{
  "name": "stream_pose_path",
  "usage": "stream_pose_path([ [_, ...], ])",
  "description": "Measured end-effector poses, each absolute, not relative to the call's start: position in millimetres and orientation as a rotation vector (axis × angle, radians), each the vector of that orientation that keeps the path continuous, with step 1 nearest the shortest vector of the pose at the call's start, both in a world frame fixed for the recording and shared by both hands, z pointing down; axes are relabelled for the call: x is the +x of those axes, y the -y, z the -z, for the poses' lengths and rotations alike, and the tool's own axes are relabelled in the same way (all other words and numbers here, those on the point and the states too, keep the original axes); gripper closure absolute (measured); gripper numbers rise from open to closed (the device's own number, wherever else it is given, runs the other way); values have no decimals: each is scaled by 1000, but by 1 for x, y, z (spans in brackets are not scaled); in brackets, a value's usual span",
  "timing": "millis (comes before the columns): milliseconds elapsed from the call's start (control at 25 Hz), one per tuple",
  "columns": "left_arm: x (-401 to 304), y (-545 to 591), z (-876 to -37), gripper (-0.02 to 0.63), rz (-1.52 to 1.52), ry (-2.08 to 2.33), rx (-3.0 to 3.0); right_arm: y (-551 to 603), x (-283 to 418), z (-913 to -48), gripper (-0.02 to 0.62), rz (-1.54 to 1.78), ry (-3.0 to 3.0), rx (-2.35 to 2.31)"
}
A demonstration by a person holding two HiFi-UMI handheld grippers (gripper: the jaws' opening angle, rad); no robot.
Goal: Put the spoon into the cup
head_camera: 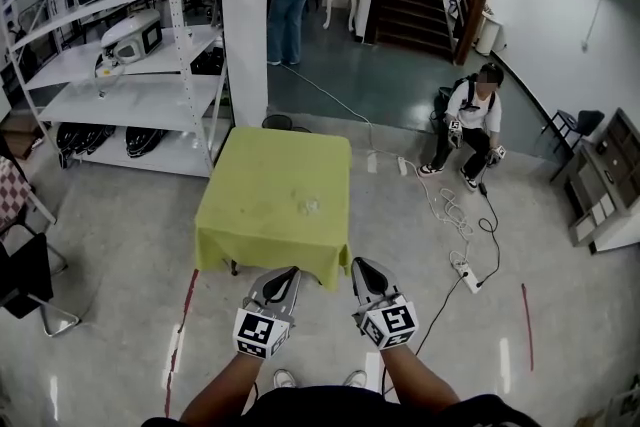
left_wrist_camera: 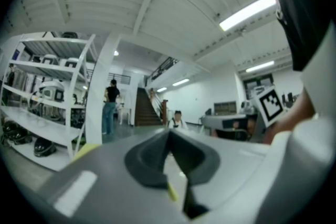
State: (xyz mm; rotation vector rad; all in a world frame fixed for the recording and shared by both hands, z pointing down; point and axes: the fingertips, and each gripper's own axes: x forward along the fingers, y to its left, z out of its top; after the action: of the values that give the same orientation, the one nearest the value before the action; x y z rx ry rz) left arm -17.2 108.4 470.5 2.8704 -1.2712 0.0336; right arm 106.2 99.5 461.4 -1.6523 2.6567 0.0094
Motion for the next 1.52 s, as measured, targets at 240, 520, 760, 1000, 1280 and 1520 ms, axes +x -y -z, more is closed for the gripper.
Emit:
stream_pose_path([
  [240, -34, -104, -475, 601, -48, 1249, 2897, -98, 97, -455, 588, -56, -2607, -1707],
  [520, -36, -89, -470, 601, -48, 1252, 2877, -90, 101, -444, 588, -47, -2587, -1719],
  [760, -24, -65, -473, 601, -70, 1244, 2884, -63, 108, -452, 588, -42, -2628, -1682],
  [1000, -1, -24, -468, 601, -50, 1270, 2856, -27, 131, -460, 588, -23, -2671, -1649],
  [1280, 32, 24, -475, 601, -92, 1294, 2853, 19, 146, -470, 588, -21, -2763, -1532],
  [1520, 50, 52, -484, 602, -124, 1326, 2816, 47, 154, -476, 588, -34, -2847, -1411],
])
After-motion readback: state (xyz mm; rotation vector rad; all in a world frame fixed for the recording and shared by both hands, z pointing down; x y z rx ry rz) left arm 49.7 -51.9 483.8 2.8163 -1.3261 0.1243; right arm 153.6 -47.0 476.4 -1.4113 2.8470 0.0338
